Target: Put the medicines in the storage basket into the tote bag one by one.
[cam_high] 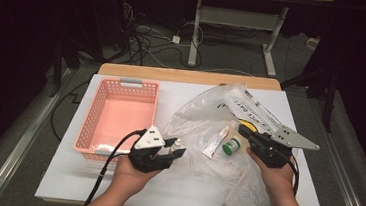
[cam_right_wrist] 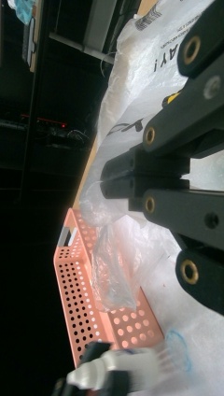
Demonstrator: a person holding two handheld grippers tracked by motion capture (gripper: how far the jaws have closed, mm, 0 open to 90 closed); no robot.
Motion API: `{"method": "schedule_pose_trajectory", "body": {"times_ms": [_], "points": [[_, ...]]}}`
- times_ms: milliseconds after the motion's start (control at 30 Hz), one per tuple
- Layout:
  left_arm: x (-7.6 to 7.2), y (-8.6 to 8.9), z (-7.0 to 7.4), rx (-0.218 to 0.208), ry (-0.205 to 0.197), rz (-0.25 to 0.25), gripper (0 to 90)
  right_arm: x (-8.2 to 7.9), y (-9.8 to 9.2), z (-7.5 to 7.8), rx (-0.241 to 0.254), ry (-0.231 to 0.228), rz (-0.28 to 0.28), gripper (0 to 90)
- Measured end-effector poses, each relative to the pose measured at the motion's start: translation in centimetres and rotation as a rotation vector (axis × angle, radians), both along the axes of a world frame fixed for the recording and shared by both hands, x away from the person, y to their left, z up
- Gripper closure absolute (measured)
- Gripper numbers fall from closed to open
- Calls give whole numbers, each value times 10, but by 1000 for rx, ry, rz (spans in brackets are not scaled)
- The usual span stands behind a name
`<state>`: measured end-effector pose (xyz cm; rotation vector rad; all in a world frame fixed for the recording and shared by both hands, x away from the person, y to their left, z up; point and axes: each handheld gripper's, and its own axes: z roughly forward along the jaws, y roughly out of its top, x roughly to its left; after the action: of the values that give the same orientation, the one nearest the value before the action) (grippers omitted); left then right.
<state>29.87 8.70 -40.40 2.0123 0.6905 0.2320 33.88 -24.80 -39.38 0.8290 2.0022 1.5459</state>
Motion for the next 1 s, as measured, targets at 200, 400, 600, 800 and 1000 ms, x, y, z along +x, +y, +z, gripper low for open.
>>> {"method": "schedule_pose_trajectory", "body": {"times_ms": [200, 400, 600, 800, 1000], "points": [[2, -40, -14, 32, 13, -54, 583, 0, -1, 0, 2, 0, 3, 900], [14, -68, -27, 29, 17, -51, 583, -1, -1, 1, 8, -1, 5, 900], [34, -90, -42, 25, 44, -29, 582, 0, -1, 0, 9, 3, 5, 900], [53, -109, -54, 16, 40, 1, 581, 0, -1, 0, 8, 1, 6, 900], [67, -125, -63, 20, 33, 21, 581, -1, -2, 1, 10, -3, 10, 900]]}}
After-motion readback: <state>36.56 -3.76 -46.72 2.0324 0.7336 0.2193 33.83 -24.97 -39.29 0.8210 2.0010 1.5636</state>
